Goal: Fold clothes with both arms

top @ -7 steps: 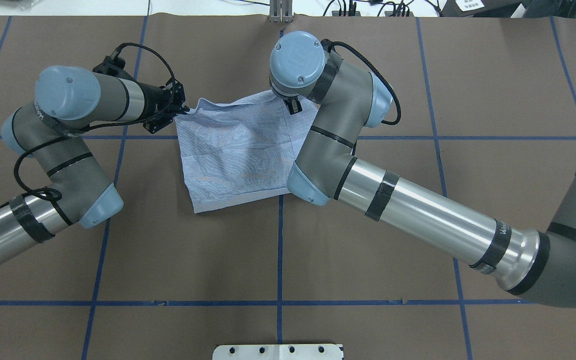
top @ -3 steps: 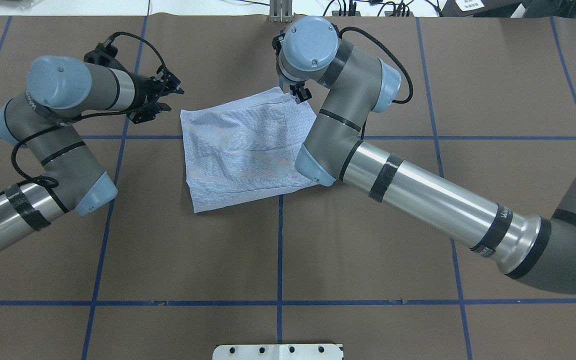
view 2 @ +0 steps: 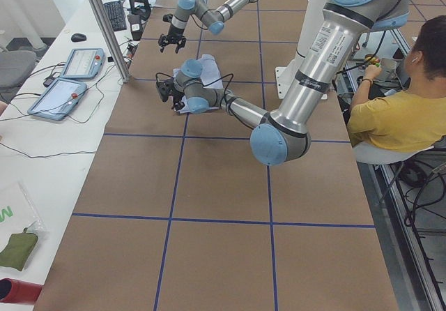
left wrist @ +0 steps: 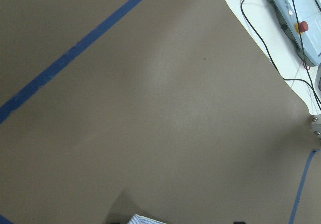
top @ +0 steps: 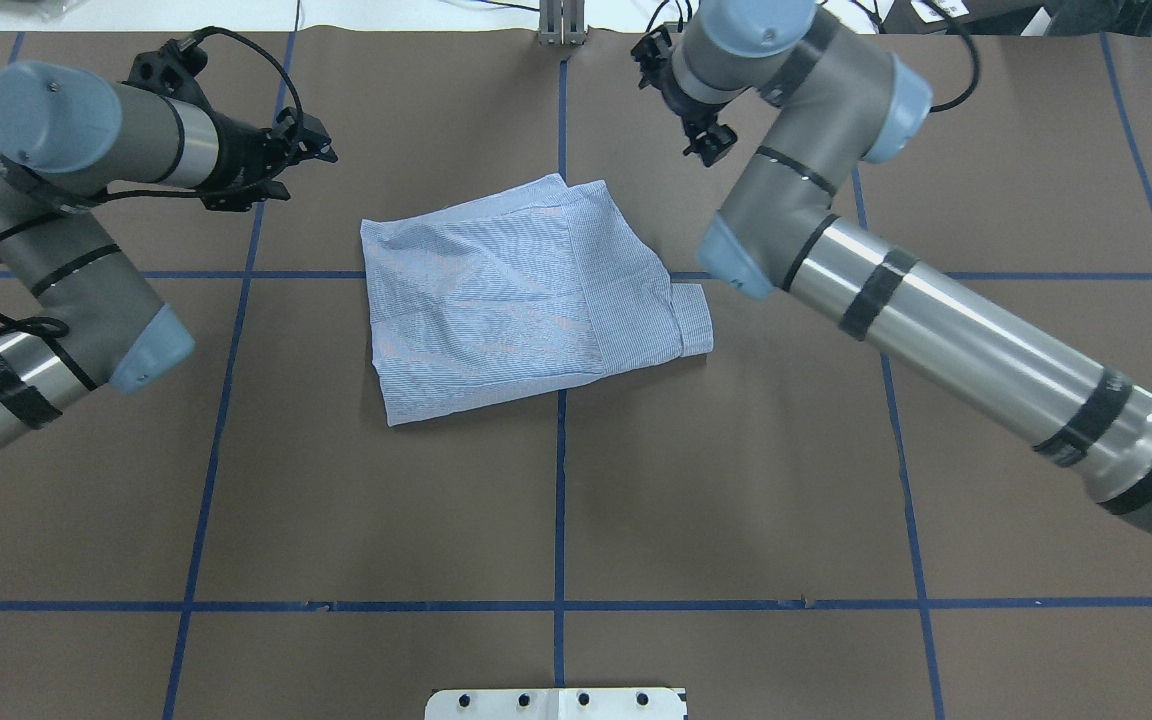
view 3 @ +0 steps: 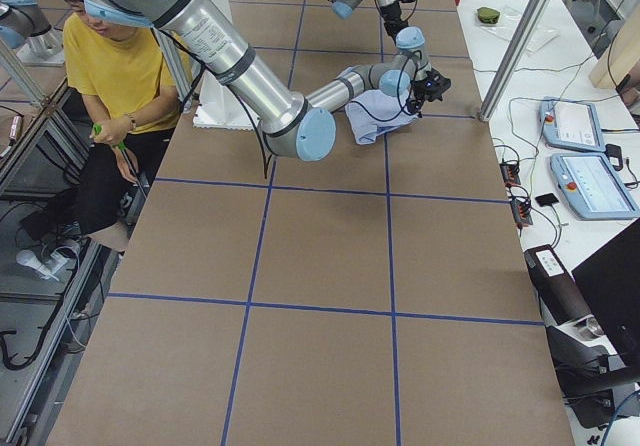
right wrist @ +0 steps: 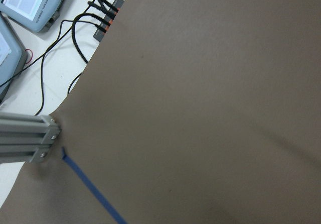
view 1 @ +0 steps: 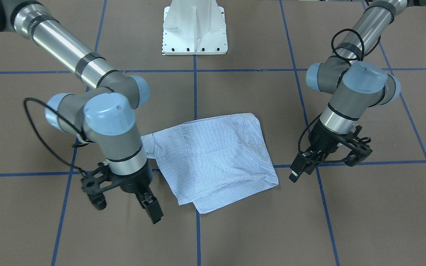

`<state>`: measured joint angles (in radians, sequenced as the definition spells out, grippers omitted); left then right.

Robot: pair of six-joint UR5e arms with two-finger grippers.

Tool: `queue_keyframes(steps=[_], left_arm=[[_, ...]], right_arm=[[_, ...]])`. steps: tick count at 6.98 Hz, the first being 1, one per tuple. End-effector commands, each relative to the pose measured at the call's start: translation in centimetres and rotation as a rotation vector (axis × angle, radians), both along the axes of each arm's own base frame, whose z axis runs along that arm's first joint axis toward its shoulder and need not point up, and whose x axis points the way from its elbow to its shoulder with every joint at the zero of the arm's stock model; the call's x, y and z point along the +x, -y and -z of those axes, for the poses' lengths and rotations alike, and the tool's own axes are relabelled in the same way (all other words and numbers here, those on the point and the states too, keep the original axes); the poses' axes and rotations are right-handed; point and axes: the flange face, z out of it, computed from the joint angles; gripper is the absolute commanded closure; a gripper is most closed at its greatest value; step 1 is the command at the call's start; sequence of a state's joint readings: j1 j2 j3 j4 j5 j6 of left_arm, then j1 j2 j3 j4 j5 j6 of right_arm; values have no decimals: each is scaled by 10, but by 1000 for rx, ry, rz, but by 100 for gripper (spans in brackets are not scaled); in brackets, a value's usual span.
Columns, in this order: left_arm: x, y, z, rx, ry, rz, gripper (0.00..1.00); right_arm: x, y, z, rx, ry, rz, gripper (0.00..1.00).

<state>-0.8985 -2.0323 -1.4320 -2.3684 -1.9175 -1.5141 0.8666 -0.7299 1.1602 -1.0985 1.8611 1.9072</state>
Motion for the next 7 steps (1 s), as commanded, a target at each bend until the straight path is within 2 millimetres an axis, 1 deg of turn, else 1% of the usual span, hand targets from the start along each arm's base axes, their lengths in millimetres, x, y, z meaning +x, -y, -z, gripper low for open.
queue_keyframes(steps=[1,2,3,4,5,6,7], left_arm=[[-86,-16,-54,248,164,-195,7],[-139,-28,-89,370,277,-250,0],[-187,-31,-119,463,353,-318,0],[-241,-35,-147,557,435,-381,0],[-285,-41,-180,604,516,-413,0],[-315,-54,-206,628,561,-459,0],[-353,-58,-216,589,518,-495,0]], right_arm=[[142,10,-100,108,-55,227,0],[211,8,-153,148,-47,342,0],[286,-5,-213,241,-70,452,0],[349,-33,-290,359,-156,578,0],[395,-44,-327,408,-222,681,0],[453,-56,-352,418,-261,758,0],[504,-65,-366,418,-277,822,0]])
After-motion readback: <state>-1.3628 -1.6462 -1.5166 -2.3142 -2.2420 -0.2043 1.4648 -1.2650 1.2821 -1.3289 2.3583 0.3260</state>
